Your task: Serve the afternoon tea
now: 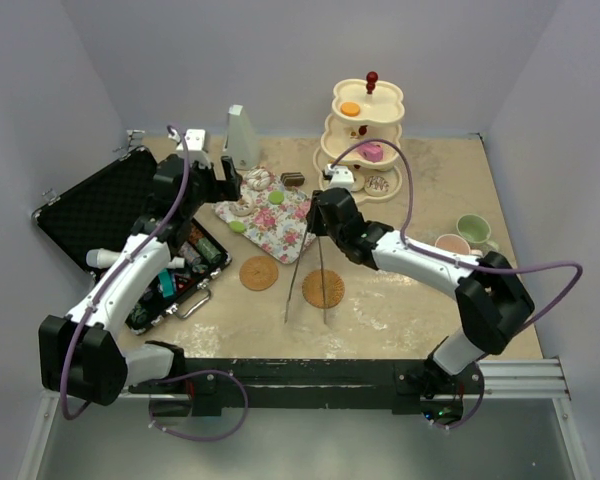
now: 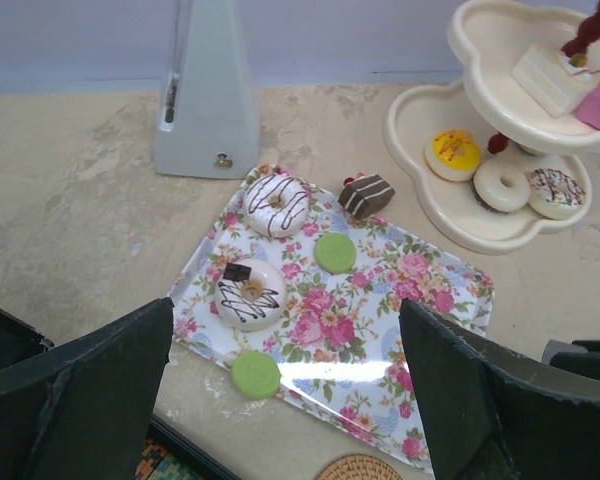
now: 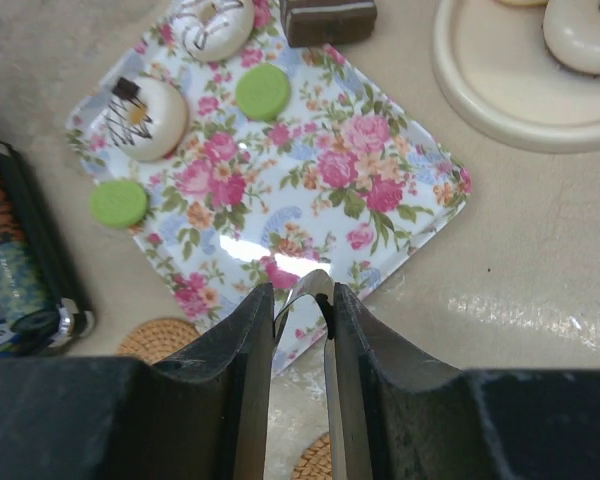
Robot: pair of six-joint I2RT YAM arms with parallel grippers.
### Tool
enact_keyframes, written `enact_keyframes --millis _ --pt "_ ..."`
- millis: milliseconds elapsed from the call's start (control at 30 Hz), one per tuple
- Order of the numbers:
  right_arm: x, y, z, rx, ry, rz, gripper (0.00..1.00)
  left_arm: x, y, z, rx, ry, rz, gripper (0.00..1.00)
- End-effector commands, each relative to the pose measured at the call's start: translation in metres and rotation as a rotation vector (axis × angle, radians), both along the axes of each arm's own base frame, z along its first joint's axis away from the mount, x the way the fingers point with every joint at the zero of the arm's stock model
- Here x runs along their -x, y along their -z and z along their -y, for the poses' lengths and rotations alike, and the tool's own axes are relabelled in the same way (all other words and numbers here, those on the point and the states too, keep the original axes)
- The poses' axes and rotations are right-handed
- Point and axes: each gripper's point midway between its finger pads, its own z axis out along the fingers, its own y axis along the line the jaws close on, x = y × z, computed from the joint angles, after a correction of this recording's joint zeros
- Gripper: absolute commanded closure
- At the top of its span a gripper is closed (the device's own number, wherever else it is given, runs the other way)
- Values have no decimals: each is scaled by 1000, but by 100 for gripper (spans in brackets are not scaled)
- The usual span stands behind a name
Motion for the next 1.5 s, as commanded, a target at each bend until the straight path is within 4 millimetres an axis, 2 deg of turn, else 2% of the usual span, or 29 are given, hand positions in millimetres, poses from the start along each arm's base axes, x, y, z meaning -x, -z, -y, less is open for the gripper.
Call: enact_keyframes --millis 0,100,167,233,267,433,533,700,900,1000,1100,1133,1167,1233,1300,1367,1433,1467 --pt "-2 -73 -6 -110 -29 129 89 7 -51 32 40 186 143 0" --pt "-1 -122 -12 -182 -68 217 98 23 -63 65 82 393 190 0" --pt "0 -158 -16 -220 -106 288 100 43 -69 94 124 597 209 0" --pt "4 -187 -18 -249 -146 360 100 63 -74 112 173 748 222 0" --pt "6 -199 -18 -261 -159 397 100 72 -76 118 194 814 227 0" --pt "23 -252 -12 -310 -226 559 100 87 -77 126 193 919 233 0" --pt "30 -270 -7 -303 -250 636 100 97 -77 130 191 988 235 0" --pt "39 -290 -7 -315 -300 696 100 113 -73 137 224 1104 215 0" --pt "46 -297 -17 -319 -392 711 100 124 -67 145 259 1179 195 0" --pt "43 -290 -19 -315 -390 693 100 114 -62 146 239 1125 191 1" --pt "24 -246 -12 -239 -305 600 99 98 -54 142 200 1043 172 0" --pt "19 -232 -7 -224 -281 569 86 95 -52 141 198 1023 168 0" --pt "16 -216 -2 -212 -258 538 62 86 -48 138 188 973 164 0" --pt "6 -186 11 -223 -178 445 44 62 -35 129 168 825 116 0" --pt "-9 -156 29 -233 -85 341 33 35 -19 113 141 662 50 0" --pt "-21 -129 38 -192 -22 276 29 18 -6 100 146 538 -5 0" --pt "-29 -109 40 -140 -4 252 27 13 -3 94 139 491 -17 0" --pt "-33 -108 40 -102 -19 273 27 11 -3 90 142 462 -19 0"
